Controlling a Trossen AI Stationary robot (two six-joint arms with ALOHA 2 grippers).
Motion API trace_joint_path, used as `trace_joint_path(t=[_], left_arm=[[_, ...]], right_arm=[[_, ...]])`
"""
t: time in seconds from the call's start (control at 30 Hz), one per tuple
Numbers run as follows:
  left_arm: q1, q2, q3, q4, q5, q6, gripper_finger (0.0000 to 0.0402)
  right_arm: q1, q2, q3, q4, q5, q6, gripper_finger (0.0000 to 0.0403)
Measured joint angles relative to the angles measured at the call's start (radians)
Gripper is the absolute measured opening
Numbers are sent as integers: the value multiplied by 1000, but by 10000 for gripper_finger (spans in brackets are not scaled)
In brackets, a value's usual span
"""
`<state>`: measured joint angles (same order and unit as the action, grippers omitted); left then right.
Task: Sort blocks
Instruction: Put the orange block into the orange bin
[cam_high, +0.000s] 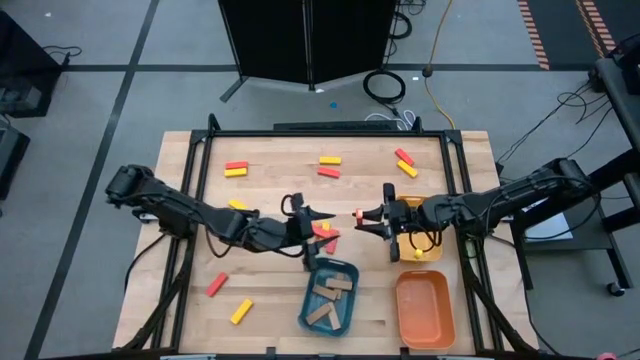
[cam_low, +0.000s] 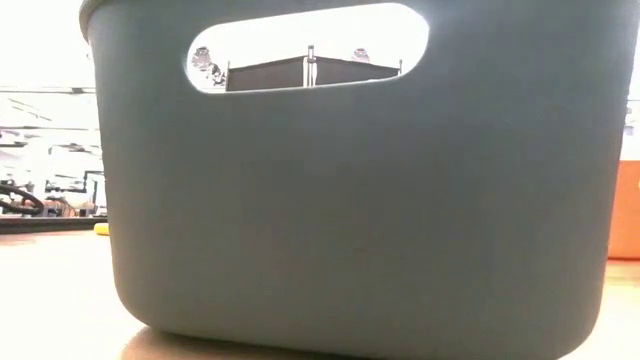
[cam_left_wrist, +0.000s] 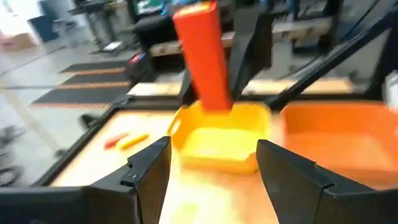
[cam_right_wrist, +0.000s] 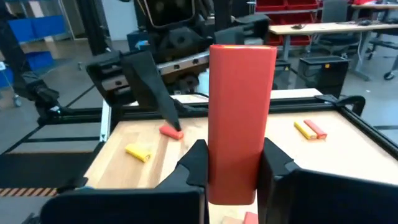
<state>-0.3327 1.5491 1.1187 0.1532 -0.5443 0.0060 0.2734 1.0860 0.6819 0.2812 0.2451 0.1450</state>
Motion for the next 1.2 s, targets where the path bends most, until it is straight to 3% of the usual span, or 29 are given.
trace_joint_path(t=[0.2,0.4,0.57,0.7,0.83,1.2], left_arm=[[-38,-12,0,-66,-199,-43,233],[-17,-1,-1,-100,-213,-187,233],[38,-2,-1,-95,-296,-291,233],[100,-2,-1,-94,-264,-414,233],[108,3,-1,-92,-203,-492,233],[44,82,-1,-62,-218,-486,233]], right_arm=[[-4,-1,0,-59,-1,31,22],[10,-1,0,-210,-19,85,22],[17,-1,0,-338,-64,76,22],[20,-1,0,-363,-88,69,22],[21,-1,0,-278,-90,46,22],[20,0,0,-223,-90,127,22]])
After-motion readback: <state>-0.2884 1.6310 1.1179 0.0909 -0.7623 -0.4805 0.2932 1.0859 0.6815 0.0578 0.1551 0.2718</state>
